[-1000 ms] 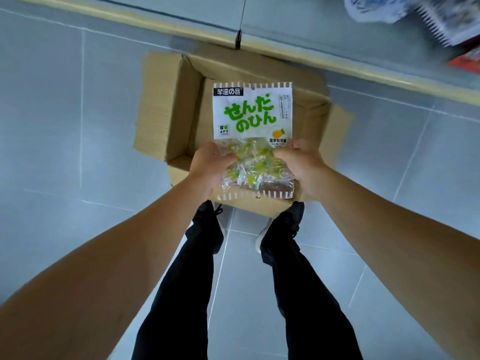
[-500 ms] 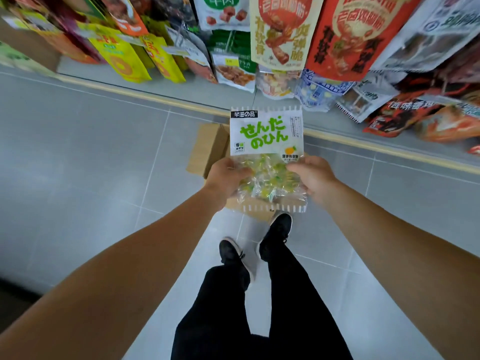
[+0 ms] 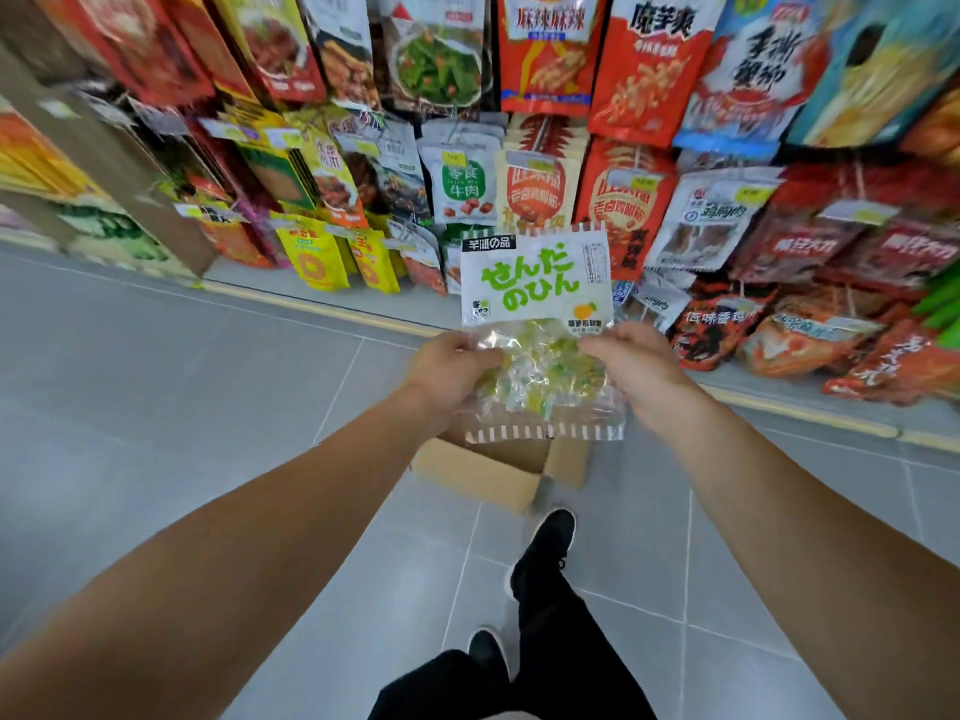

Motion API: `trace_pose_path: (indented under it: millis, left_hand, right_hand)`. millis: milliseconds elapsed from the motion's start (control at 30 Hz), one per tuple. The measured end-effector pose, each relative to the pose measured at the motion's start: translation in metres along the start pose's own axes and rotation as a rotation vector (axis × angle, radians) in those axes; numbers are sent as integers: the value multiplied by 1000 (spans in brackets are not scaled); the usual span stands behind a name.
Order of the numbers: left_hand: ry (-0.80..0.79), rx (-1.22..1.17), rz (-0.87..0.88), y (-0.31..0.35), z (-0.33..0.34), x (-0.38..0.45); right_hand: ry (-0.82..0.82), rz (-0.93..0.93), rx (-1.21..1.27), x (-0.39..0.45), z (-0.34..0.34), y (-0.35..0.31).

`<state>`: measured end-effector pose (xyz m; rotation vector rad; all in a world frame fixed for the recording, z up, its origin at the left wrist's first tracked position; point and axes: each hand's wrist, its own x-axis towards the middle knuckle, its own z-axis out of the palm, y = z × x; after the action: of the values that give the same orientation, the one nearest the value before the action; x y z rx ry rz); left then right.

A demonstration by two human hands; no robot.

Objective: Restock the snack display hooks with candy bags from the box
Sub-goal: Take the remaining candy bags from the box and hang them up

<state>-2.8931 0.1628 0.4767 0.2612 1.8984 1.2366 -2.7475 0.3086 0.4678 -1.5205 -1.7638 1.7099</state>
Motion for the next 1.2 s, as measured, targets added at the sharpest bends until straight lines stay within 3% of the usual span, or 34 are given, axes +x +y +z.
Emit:
trace_pose_path:
  millis: [267, 433, 833, 1200]
  left_hand:
    - [-192, -110, 182, 74, 18, -102]
    - [-264, -85, 318, 120, 76, -153]
    - [-240, -124, 586, 206, 270, -234]
    - [-241, -124, 721, 336, 390, -253]
  right_hand:
    - [99, -177, 52, -107, -81, -48]
    - [192, -249, 89, -144, -165, -65]
    - [308, -459, 83, -185, -395, -89]
    - [327, -619, 172, -167, -541, -150]
